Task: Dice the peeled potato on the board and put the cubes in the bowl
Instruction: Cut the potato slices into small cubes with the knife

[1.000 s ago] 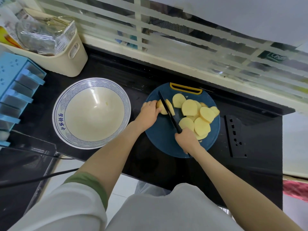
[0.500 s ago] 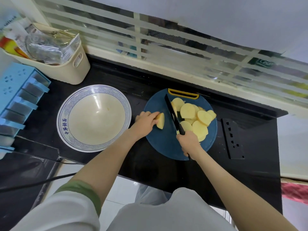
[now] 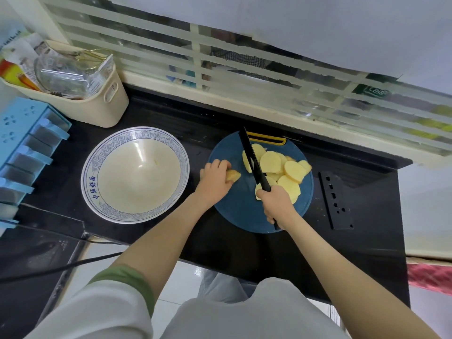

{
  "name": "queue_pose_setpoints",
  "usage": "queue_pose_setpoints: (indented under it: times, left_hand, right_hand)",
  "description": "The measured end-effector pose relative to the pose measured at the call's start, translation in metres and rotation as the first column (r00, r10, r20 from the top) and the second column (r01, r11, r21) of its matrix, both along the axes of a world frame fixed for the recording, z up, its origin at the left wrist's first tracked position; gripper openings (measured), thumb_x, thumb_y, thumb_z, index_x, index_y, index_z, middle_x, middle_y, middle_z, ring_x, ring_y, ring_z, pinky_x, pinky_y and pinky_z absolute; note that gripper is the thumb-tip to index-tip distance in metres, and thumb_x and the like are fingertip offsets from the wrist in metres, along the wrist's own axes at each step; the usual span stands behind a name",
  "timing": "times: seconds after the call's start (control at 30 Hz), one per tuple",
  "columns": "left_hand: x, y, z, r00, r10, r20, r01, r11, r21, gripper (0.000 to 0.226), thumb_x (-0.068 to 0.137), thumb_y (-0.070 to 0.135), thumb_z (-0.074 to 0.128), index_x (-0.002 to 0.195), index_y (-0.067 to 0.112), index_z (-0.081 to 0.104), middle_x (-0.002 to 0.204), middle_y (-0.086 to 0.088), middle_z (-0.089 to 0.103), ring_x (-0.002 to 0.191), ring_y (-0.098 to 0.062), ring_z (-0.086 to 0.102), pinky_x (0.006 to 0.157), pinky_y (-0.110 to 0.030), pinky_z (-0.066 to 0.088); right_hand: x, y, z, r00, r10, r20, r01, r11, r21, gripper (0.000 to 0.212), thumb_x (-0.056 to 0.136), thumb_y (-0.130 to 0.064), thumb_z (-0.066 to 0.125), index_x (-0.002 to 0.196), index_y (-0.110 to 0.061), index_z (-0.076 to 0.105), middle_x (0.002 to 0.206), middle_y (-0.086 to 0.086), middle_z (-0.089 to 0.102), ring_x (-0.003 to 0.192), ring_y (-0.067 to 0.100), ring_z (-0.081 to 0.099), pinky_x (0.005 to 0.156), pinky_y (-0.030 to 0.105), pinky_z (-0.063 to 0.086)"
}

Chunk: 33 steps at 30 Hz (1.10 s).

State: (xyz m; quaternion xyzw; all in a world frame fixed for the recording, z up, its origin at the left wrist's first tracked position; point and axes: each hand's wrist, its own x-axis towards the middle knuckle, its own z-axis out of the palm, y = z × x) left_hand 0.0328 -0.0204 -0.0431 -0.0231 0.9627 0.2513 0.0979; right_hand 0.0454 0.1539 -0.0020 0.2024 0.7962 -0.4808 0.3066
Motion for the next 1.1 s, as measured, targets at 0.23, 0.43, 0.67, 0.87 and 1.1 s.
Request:
queue_pose_setpoints:
  times: [0.23, 0.43, 0.67, 0.87, 1.1]
  left_hand:
    - [0.002, -0.009, 0.001, 0.992, 0.065, 0.113, -0.079, 0.989, 0.125, 0.046, 0.089, 0.025, 0.065, 0.128, 0.014, 0.043, 0.124, -0.010, 0.048, 0.109, -0.027, 0.051, 0.088, -0.040, 0.045]
    - [0.004, -0.009, -0.003, 0.997, 0.063, 0.054, -0.061, 0.997, -0.044, 0.048, 0.089, 0.033, 0.063, 0.130, 0.014, 0.046, 0.123, -0.010, 0.053, 0.112, -0.027, 0.049, 0.091, -0.039, 0.041]
    - [0.013, -0.003, -0.001, 0.987, -0.045, -0.156, -0.007, 0.949, -0.314, 0.042, 0.075, 0.031, 0.075, 0.108, 0.010, 0.060, 0.100, -0.011, 0.054, 0.091, -0.029, 0.051, 0.073, -0.037, 0.036]
    - [0.022, -0.003, -0.007, 0.931, -0.333, -0.152, 0.261, 0.896, -0.360, 0.051, 0.070, 0.050, 0.076, 0.101, 0.011, 0.066, 0.089, -0.009, 0.054, 0.080, -0.028, 0.052, 0.067, -0.037, 0.040]
    - [0.018, -0.013, -0.010, 0.941, -0.296, -0.162, 0.217, 0.898, -0.383, 0.049, 0.067, 0.017, 0.083, 0.113, 0.026, 0.068, 0.081, -0.005, 0.047, 0.072, -0.025, 0.049, 0.063, -0.033, 0.032]
  right_hand:
    - [0.003, -0.005, -0.002, 0.998, 0.061, 0.003, -0.061, 0.998, 0.007, 0.019, 0.090, -0.013, 0.048, 0.079, -0.016, 0.033, 0.058, 0.004, 0.028, 0.043, 0.015, 0.024, 0.040, 0.023, 0.022]
    - [0.011, -0.013, -0.002, 0.995, 0.100, -0.002, -0.100, 0.995, -0.010, 0.027, 0.090, -0.012, 0.048, 0.074, -0.018, 0.027, 0.058, 0.002, 0.024, 0.044, 0.015, 0.021, 0.041, 0.022, 0.020]
    - [0.012, -0.014, 0.001, 0.993, 0.114, -0.041, -0.112, 0.993, 0.040, 0.030, 0.091, -0.013, 0.049, 0.069, -0.017, 0.029, 0.058, 0.002, 0.027, 0.046, 0.015, 0.025, 0.041, 0.023, 0.022]
    - [0.011, -0.013, 0.000, 0.988, 0.149, -0.050, -0.144, 0.986, 0.082, 0.029, 0.091, -0.014, 0.048, 0.068, -0.016, 0.031, 0.058, 0.002, 0.029, 0.047, 0.016, 0.027, 0.042, 0.024, 0.023]
    - [0.013, -0.011, -0.001, 0.984, 0.171, -0.043, -0.166, 0.982, 0.087, 0.032, 0.092, -0.014, 0.049, 0.067, -0.016, 0.030, 0.056, 0.002, 0.028, 0.047, 0.016, 0.027, 0.043, 0.026, 0.024]
